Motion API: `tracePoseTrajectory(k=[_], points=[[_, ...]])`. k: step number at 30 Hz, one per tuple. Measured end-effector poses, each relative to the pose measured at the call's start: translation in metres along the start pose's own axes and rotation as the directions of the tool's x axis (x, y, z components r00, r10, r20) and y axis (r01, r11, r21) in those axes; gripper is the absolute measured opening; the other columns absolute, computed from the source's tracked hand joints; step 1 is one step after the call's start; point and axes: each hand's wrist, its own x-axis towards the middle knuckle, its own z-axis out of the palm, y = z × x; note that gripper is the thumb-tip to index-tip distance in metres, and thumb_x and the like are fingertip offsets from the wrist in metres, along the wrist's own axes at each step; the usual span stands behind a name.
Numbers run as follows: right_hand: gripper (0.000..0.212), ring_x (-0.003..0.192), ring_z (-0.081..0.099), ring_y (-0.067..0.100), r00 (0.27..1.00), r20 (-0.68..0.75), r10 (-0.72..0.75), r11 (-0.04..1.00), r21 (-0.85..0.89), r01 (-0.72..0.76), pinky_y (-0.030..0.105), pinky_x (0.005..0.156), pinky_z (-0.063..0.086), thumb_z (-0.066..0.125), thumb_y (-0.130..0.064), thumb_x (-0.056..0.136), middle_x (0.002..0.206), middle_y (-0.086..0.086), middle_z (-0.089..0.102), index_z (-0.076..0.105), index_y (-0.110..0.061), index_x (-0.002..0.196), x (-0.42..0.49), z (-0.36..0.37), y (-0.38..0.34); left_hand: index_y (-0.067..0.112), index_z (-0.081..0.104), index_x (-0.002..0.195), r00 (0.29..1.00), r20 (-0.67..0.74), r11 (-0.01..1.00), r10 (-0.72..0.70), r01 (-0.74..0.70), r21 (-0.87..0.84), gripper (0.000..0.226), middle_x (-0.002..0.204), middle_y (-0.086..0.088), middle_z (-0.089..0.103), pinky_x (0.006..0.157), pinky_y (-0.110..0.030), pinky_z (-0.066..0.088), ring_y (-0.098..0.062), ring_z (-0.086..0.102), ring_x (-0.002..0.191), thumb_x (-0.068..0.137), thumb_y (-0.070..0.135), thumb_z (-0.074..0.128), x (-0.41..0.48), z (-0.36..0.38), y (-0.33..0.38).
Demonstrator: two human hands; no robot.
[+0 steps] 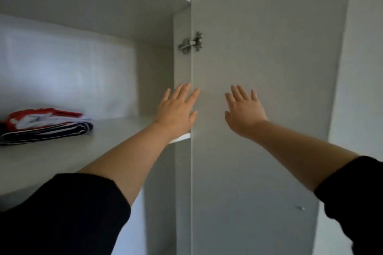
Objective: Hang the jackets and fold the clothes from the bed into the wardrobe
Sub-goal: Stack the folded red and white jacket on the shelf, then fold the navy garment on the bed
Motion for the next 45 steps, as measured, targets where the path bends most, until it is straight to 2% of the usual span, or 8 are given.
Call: tracePoseTrajectory(k=[3, 7, 12, 18, 25, 32, 36, 45], points=[[0.061, 0.148, -0.003, 0.022, 0.996, -0.011, 0.091, 0.993, -0.074, -0.092, 0.046, 0.117, -0.002, 0.035, -0.031, 0.097, 0.161, 0.01, 0.0, 0.015, -0.009, 0.151, -0.089, -0.031, 0.084, 0.023, 0.012, 0.153, 0.995, -0.057, 0.991, 0.078, -0.084, -0.104, 0.066, 0.16, -0.005, 0.008, 0.116, -0.044, 0.008, -0.02, 0.006, 0.147, 0.095, 0.039, 0.041, -0.003, -0.015, 0.109], [0.062, 0.148, -0.005, 0.024, 0.978, 0.016, 0.206, 0.959, -0.203, -0.199, 0.046, 0.117, -0.004, 0.036, -0.03, 0.097, 0.161, 0.01, -0.002, 0.013, -0.011, 0.151, -0.213, -0.066, 0.182, 0.021, 0.009, 0.153, 0.957, -0.114, 0.938, 0.267, -0.285, -0.198, 0.066, 0.161, -0.006, 0.003, 0.117, -0.045, 0.005, -0.021, 0.001, 0.147, 0.096, 0.037, 0.038, -0.018, -0.03, 0.255], [0.062, 0.148, -0.002, 0.024, 0.905, 0.043, 0.424, 0.87, -0.297, -0.394, 0.046, 0.118, -0.002, 0.038, -0.031, 0.097, 0.161, 0.011, 0.001, 0.015, -0.01, 0.15, -0.336, -0.115, 0.279, 0.016, 0.006, 0.153, 0.863, -0.235, 0.823, 0.447, -0.5, -0.27, 0.065, 0.161, -0.007, -0.001, 0.118, -0.046, 0.005, -0.023, -0.003, 0.147, 0.097, 0.036, 0.033, -0.032, -0.063, 0.413], [0.062, 0.148, 0.001, 0.025, 0.808, 0.042, 0.588, 0.748, -0.409, -0.523, 0.047, 0.118, 0.0, 0.04, -0.03, 0.096, 0.16, 0.012, 0.004, 0.016, -0.009, 0.15, -0.452, -0.148, 0.372, 0.014, 0.004, 0.153, 0.774, -0.308, 0.709, 0.553, -0.632, -0.313, 0.066, 0.16, -0.009, -0.001, 0.117, -0.047, 0.006, -0.023, -0.002, 0.147, 0.097, 0.041, 0.028, -0.036, -0.091, 0.574], [0.061, 0.148, 0.003, 0.025, 0.696, 0.042, 0.716, 0.613, -0.514, -0.6, 0.048, 0.118, 0.0, 0.036, -0.032, 0.098, 0.16, 0.012, 0.005, 0.016, -0.009, 0.15, -0.562, -0.144, 0.494, 0.014, 0.008, 0.153, 0.68, -0.378, 0.557, 0.628, -0.732, -0.391, 0.067, 0.16, -0.01, 0.002, 0.116, -0.048, 0.008, -0.025, 0.0, 0.147, 0.096, 0.042, 0.029, -0.037, -0.084, 0.763], [0.06, 0.148, 0.0, 0.026, 0.545, 0.094, 0.833, 0.493, -0.571, -0.656, 0.047, 0.119, 0.001, 0.035, -0.032, 0.099, 0.16, 0.012, 0.001, 0.013, -0.009, 0.15, -0.648, -0.133, 0.639, 0.016, 0.005, 0.153, 0.651, -0.346, 0.448, 0.675, -0.735, -0.509, 0.067, 0.16, -0.009, -0.002, 0.116, -0.048, 0.004, -0.024, -0.004, 0.147, 0.096, 0.041, 0.03, -0.018, -0.072, 0.947], [0.06, 0.148, 0.002, 0.025, 0.475, 0.05, 0.878, 0.413, -0.579, -0.702, 0.047, 0.118, 0.002, 0.038, -0.032, 0.098, 0.16, 0.011, 0.004, 0.015, -0.011, 0.15, -0.705, -0.14, 0.71, 0.015, 0.008, 0.152, 0.606, -0.347, 0.372, 0.716, -0.752, -0.544, 0.067, 0.16, -0.01, 0.0, 0.116, -0.049, 0.006, -0.025, -0.003, 0.147, 0.096, 0.041, 0.033, -0.016, -0.077, 1.049], [0.064, 0.148, 0.002, 0.025, 0.373, 0.117, 0.92, 0.377, -0.519, -0.767, 0.044, 0.118, 0.003, 0.043, -0.029, 0.097, 0.16, 0.009, 0.003, 0.013, -0.011, 0.151, -0.845, -0.132, 0.853, 0.014, 0.01, 0.151, 0.508, -0.287, 0.254, 0.812, -0.75, -0.61, 0.066, 0.16, -0.01, 0.0, 0.117, -0.047, 0.005, -0.028, -0.002, 0.147, 0.093, 0.021, 0.04, -0.069, -0.082, 1.257]])
